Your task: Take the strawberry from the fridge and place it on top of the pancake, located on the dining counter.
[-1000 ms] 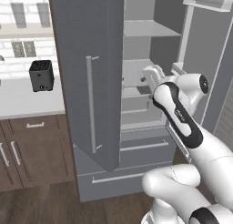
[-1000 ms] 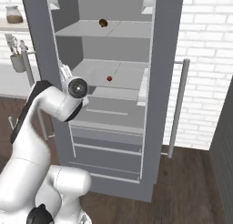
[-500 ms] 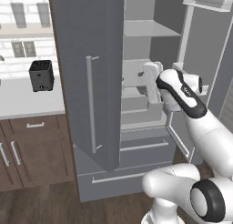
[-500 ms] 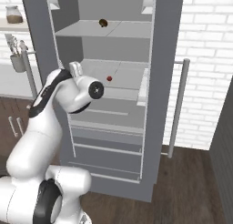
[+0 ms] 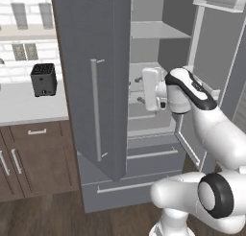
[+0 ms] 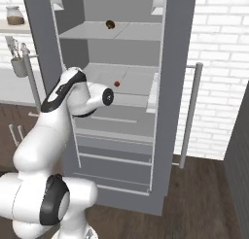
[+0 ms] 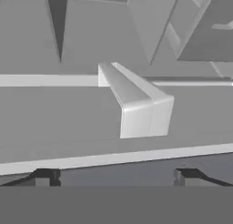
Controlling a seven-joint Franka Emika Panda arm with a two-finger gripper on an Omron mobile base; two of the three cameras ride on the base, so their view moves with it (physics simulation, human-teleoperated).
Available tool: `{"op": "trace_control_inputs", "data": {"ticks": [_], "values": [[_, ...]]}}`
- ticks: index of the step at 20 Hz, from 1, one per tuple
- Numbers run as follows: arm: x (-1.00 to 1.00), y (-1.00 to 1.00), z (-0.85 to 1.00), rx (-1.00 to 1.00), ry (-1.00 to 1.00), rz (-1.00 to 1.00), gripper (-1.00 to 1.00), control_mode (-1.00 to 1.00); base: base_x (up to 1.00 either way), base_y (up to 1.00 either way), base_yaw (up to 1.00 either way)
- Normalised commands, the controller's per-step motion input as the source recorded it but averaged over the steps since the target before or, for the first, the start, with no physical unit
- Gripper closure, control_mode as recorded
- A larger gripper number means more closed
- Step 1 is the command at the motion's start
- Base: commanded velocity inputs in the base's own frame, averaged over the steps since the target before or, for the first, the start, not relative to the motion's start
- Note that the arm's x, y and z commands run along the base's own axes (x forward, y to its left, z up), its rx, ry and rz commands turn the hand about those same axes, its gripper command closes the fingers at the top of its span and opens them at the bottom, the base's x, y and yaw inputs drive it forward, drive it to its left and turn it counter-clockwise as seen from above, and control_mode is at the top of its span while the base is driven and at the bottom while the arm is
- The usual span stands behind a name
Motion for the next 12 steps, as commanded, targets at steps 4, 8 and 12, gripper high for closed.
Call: {"op": "trace_control_inputs", "data": {"ticks": [4,8,12], "values": [[-0.18,0.51,-0.09,0.00,-0.01,0.29,-1.00,-1.00,0.00,0.00,0.00],[-0.58,0.51,0.00,0.00,-0.13,0.30,-1.00,-1.00,0.00,0.00,0.00],[-0.62,0.59,0.00,0.00,-0.16,0.28,-1.00,-1.00,0.00,0.00,0.00]]}}
